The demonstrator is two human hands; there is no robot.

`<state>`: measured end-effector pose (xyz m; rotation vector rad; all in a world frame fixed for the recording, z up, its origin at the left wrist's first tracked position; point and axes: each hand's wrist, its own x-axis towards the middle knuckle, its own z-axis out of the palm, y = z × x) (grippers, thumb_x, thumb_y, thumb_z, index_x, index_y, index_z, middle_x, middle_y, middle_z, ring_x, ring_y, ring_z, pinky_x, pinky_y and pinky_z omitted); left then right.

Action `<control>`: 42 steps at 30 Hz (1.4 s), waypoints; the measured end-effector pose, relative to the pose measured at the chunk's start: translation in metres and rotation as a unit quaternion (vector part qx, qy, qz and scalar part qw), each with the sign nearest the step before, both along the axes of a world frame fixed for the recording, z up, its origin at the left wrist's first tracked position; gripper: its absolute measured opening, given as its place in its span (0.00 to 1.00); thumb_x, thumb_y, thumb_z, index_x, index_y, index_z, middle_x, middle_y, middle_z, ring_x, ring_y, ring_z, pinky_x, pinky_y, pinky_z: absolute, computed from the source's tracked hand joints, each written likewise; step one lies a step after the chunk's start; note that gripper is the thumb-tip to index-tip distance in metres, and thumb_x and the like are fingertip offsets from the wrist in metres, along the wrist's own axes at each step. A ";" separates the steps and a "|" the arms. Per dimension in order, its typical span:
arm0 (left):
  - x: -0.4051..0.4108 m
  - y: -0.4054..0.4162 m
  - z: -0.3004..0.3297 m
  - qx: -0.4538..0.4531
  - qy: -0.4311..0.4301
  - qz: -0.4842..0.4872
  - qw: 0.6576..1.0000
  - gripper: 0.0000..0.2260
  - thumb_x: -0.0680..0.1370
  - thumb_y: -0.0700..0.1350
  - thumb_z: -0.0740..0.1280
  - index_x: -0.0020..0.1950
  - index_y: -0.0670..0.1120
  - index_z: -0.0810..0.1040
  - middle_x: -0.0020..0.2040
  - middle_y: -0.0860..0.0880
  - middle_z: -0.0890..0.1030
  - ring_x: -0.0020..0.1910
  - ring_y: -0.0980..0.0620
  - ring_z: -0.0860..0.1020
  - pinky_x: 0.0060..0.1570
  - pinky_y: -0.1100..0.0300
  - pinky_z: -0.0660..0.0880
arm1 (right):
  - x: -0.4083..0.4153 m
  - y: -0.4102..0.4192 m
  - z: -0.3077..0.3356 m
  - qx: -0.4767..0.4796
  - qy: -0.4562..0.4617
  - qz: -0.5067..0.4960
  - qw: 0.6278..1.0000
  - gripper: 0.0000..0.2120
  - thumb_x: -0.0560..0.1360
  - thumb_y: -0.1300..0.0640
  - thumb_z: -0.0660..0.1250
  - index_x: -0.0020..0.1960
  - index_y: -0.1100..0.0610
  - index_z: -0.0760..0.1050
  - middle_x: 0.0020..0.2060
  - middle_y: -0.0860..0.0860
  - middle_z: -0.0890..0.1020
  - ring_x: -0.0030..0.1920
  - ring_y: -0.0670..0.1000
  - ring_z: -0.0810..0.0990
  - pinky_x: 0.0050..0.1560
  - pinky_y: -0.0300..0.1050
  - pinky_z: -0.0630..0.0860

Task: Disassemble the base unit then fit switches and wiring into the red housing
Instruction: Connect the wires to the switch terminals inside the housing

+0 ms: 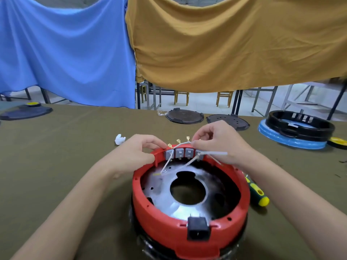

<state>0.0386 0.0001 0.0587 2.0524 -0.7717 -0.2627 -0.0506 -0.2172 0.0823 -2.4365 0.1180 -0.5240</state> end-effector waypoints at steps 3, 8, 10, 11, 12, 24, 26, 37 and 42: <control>-0.005 0.001 0.003 0.019 0.000 -0.036 0.999 0.16 0.75 0.34 0.67 0.51 0.55 0.84 0.53 0.55 0.83 0.45 0.48 0.84 0.46 0.55 0.82 | -0.005 0.011 -0.008 -0.036 0.026 0.025 0.999 0.06 0.71 0.55 0.72 0.35 0.50 0.81 0.30 0.46 0.81 0.31 0.40 0.76 0.31 0.30 0.70; -0.007 -0.007 0.000 0.015 -0.140 0.041 0.989 0.06 0.77 0.42 0.68 0.45 0.53 0.80 0.46 0.53 0.81 0.45 0.54 0.80 0.43 0.63 0.76 | -0.019 0.017 -0.018 -0.045 0.002 0.008 0.999 0.06 0.70 0.55 0.72 0.35 0.50 0.81 0.33 0.48 0.81 0.37 0.43 0.77 0.37 0.34 0.72; -0.010 -0.010 0.000 -0.009 -0.218 0.041 0.975 0.04 0.75 0.47 0.71 0.42 0.52 0.78 0.44 0.53 0.77 0.42 0.58 0.76 0.41 0.68 0.69 | -0.024 0.013 -0.015 -0.041 -0.004 -0.007 0.999 0.05 0.70 0.55 0.72 0.35 0.50 0.81 0.31 0.48 0.81 0.36 0.43 0.78 0.36 0.35 0.73; -0.013 -0.012 0.000 -0.016 -0.234 0.023 0.972 0.05 0.74 0.50 0.71 0.42 0.52 0.77 0.40 0.55 0.77 0.41 0.57 0.74 0.40 0.69 0.68 | -0.027 0.011 -0.015 -0.043 0.001 -0.012 0.999 0.05 0.70 0.55 0.72 0.35 0.50 0.81 0.31 0.48 0.81 0.36 0.44 0.77 0.35 0.38 0.73; -0.017 -0.012 -0.001 -0.007 -0.248 0.003 0.969 0.07 0.73 0.53 0.72 0.42 0.53 0.77 0.37 0.55 0.78 0.40 0.57 0.74 0.39 0.68 0.68 | -0.029 0.010 -0.015 -0.048 0.009 -0.016 0.999 0.05 0.70 0.55 0.72 0.35 0.50 0.81 0.31 0.49 0.81 0.35 0.46 0.77 0.35 0.39 0.73; -0.028 -0.020 -0.007 0.112 -0.322 -0.002 0.940 0.13 0.73 0.51 0.75 0.50 0.55 0.72 0.37 0.64 0.82 0.45 0.62 0.72 0.47 0.63 0.69 | -0.031 0.007 -0.019 0.035 0.057 -0.013 0.998 0.08 0.71 0.53 0.68 0.36 0.56 0.80 0.27 0.46 0.79 0.24 0.41 0.70 0.25 0.32 0.66; -0.028 -0.020 -0.008 0.114 -0.315 -0.005 0.942 0.11 0.73 0.48 0.73 0.50 0.55 0.73 0.37 0.64 0.82 0.45 0.61 0.73 0.48 0.68 0.66 | -0.031 0.009 -0.019 0.015 0.066 -0.008 0.998 0.07 0.70 0.53 0.68 0.36 0.55 0.79 0.28 0.46 0.81 0.26 0.42 0.73 0.28 0.35 0.70; -0.025 -0.022 -0.005 -0.004 -0.226 -0.002 0.974 0.05 0.74 0.41 0.73 0.46 0.51 0.85 0.33 0.58 0.83 0.32 0.62 0.79 0.36 0.74 0.70 | -0.017 0.017 -0.012 -0.132 0.042 0.059 0.989 0.08 0.76 0.54 0.68 0.52 0.43 0.75 0.46 0.44 0.72 0.42 0.42 0.74 0.43 0.38 0.70; -0.022 -0.022 -0.003 -0.128 -0.165 0.002 0.978 0.06 0.76 0.39 0.72 0.45 0.51 0.85 0.36 0.52 0.85 0.33 0.56 0.80 0.38 0.66 0.75 | 0.000 0.015 0.000 -0.156 0.002 0.080 0.985 0.06 0.78 0.47 0.67 0.45 0.46 0.80 0.41 0.43 0.78 0.35 0.38 0.73 0.33 0.33 0.65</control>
